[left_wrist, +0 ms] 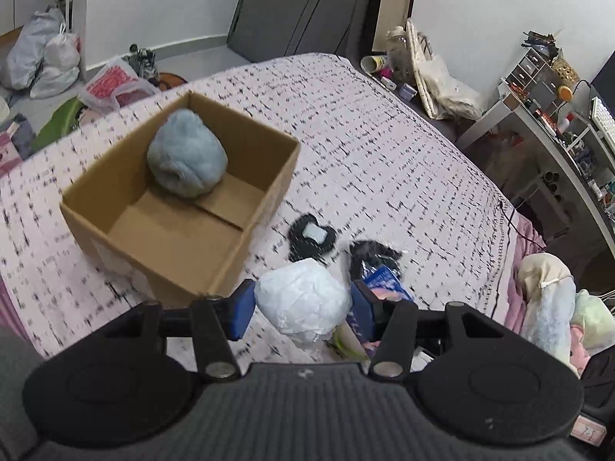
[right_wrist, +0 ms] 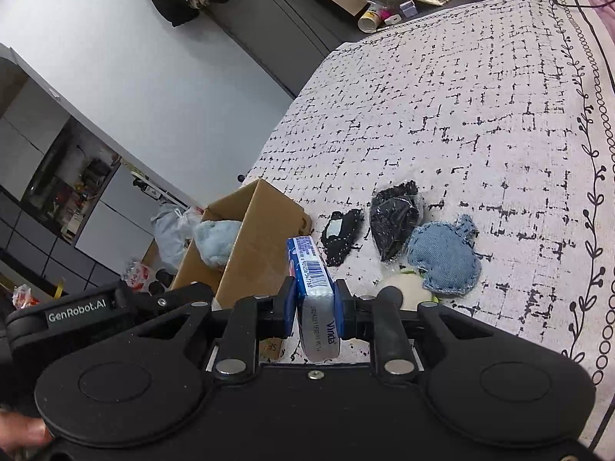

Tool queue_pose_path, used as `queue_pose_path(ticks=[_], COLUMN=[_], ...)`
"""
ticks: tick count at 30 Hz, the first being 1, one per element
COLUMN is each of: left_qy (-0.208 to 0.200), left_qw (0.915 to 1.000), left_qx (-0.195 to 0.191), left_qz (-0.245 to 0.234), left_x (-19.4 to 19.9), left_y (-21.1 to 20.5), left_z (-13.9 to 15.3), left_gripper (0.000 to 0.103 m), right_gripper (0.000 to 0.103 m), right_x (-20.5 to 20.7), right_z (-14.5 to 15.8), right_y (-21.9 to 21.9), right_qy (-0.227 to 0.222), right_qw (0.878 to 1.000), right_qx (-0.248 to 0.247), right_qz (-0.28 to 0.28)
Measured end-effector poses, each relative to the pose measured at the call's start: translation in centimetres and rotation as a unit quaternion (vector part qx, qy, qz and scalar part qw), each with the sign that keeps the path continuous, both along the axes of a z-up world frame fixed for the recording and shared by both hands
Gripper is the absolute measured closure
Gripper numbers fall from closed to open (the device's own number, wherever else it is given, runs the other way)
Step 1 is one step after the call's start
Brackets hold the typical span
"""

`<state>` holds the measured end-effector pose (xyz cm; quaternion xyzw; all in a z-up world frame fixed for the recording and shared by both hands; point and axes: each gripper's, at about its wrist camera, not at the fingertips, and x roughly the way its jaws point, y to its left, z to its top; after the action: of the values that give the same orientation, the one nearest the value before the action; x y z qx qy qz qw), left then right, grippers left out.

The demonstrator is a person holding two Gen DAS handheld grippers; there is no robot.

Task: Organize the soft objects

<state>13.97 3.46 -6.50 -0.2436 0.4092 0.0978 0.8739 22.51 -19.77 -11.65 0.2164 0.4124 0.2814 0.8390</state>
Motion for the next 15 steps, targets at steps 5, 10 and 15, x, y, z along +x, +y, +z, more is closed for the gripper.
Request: queue_pose_path(ticks=[5, 10, 15], left_qy=[-0.009, -0.018, -0.023], left_qw=[0.9999, 0.9996, 0.9991], left_qx=[0.009, 0.022, 0.033], left_qz=[0.001, 0.0, 0.008], left_x=[0.4, 0.7, 1.1], left_y=[1.9, 3.4, 5.0], left_z=[0.4, 0.5, 0.0], left_gripper=[0.05, 0.05, 0.05], right_gripper=[0.083, 0.083, 0.083], right_x=[0.0, 0.0, 0.2], right_z=[0.1, -0.1, 0.6], right_y=[0.2, 0.6, 1.1], right_qy=[-0.008, -0.02, -0.029], right_qw=[1.0, 1.0, 0.999], right_qx=[-0.008, -0.016, -0.01], right_qz=[-0.006, -0.016, -0.024])
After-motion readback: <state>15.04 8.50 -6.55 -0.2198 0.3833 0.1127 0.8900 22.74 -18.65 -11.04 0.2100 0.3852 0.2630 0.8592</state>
